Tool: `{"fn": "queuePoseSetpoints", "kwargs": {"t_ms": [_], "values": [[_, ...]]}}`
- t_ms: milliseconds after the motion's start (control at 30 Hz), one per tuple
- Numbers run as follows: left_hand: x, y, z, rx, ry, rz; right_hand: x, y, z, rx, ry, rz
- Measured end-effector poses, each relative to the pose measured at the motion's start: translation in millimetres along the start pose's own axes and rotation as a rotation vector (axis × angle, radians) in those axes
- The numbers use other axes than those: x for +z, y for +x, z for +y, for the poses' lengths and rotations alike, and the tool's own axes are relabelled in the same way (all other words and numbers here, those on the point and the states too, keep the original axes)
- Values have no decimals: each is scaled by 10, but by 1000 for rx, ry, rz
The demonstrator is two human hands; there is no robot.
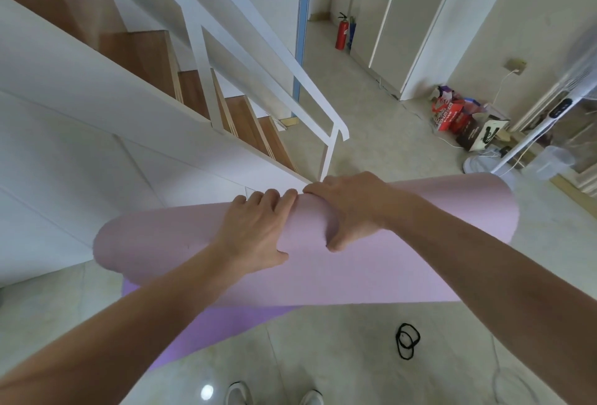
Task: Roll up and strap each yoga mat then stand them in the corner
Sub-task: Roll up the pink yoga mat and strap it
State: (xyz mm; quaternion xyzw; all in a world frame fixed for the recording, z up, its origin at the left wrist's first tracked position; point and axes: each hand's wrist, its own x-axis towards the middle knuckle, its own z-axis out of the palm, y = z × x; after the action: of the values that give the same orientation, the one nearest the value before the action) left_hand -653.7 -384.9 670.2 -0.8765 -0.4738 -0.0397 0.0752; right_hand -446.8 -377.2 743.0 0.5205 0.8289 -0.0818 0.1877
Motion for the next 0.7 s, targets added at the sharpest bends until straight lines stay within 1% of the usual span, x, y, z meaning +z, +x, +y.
{"fn": "queuePoseSetpoints", "kwargs": {"t_ms": [67,167,233,267,300,367,400,433,533,567,633,667,700], "values": [[-57,80,-43,-41,-44,-97,99,-37,-64,-8,-135,85],[-225,200,-152,-114,-307,-249,328,-101,-163,25,-341,257],[-327,243,-229,-124,-474,-376,408,-107,-140,21,-356,403],[-362,248,-270,-131,-535,-430,401,-102,-126,-2,-339,436],[-383,244,-312,-141,-579,-477,367,-95,-119,-26,-317,417],[-421,225,-351,-136,-609,-518,232,-61,-112,-44,-243,279],[-437,201,-325,-115,-575,-504,150,-41,-97,-32,-190,196],[-432,159,-265,-85,-477,-455,54,-27,-71,-9,-134,127],[-289,-14,7,-13,-29,-179,-153,-2,36,68,35,-33],[-230,-54,60,-19,53,-112,-179,-2,55,77,77,-53],[-87,-40,32,-31,44,13,-175,1,59,68,110,-48],[-62,-28,-5,-19,7,38,-156,-10,46,56,106,-43],[-54,-6,-46,-15,-26,18,-119,-21,30,44,84,-36]]}}
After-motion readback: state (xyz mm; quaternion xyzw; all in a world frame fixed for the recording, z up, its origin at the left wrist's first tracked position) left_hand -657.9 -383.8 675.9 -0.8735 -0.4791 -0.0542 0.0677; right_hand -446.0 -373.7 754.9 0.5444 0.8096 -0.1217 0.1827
